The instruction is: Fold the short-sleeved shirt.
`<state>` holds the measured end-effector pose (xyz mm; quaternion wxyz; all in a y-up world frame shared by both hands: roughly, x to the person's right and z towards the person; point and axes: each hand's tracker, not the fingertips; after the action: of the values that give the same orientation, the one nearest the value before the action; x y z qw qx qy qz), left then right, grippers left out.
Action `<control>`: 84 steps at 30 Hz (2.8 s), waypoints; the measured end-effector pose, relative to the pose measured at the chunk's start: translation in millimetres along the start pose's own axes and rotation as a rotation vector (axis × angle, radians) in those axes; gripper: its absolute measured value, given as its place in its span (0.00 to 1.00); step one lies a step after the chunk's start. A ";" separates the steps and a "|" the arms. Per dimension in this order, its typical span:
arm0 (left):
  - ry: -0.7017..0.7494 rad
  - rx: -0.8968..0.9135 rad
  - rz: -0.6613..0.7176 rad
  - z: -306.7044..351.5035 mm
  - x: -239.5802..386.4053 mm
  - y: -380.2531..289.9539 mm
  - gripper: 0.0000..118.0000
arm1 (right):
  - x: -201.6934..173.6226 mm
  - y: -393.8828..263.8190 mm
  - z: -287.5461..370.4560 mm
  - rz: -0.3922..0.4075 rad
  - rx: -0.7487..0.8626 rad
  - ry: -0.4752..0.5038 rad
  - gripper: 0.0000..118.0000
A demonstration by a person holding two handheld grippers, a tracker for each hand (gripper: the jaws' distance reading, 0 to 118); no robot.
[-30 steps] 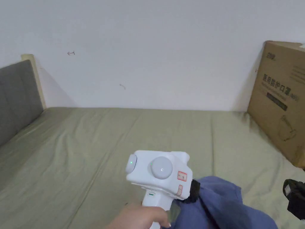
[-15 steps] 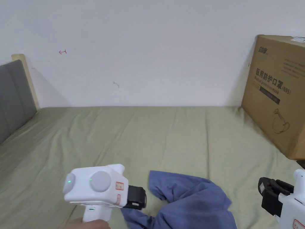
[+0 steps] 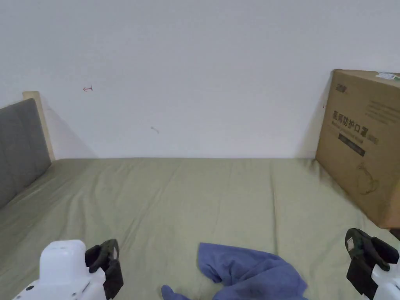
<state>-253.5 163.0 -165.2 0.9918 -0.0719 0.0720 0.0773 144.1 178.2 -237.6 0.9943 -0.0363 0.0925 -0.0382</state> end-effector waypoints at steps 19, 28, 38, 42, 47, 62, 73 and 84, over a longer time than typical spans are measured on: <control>-0.178 -0.871 -0.007 -183.5 24.6 -47.9 0.00 | 2.6 -14.6 -28.5 0.014 -0.109 0.049 0.00; -0.116 -0.992 -0.050 -252.1 45.8 -154.0 0.85 | 14.4 -37.0 -49.2 0.024 -0.224 0.040 0.00; -0.200 -0.815 -0.206 -200.1 52.6 -165.7 0.06 | 35.6 -61.4 -119.6 -0.070 -0.416 0.044 0.00; -0.205 -0.778 -0.056 -176.8 21.0 -147.2 0.05 | 53.0 -74.3 -184.0 -0.186 -0.552 0.133 0.00; -0.133 -0.689 0.016 -153.6 -17.6 -119.4 0.05 | 58.3 -110.0 -290.6 -0.222 -0.902 0.039 0.81; -0.065 -0.696 0.105 -138.5 -59.3 -106.2 0.05 | 33.5 -168.8 -359.8 0.016 -1.223 0.008 0.82; -0.024 -0.536 0.088 -105.4 -87.1 -21.2 0.05 | 54.9 -14.6 -240.8 -0.011 -0.796 0.168 0.01; -0.081 -0.307 -0.042 -81.9 -76.0 147.5 0.05 | 78.4 175.6 -149.1 -0.094 -0.472 0.172 0.01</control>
<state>-362.7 283.7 -253.0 0.9726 -0.2212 0.0176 0.0693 205.2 336.7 -411.8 0.9440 -0.2682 0.1812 -0.0646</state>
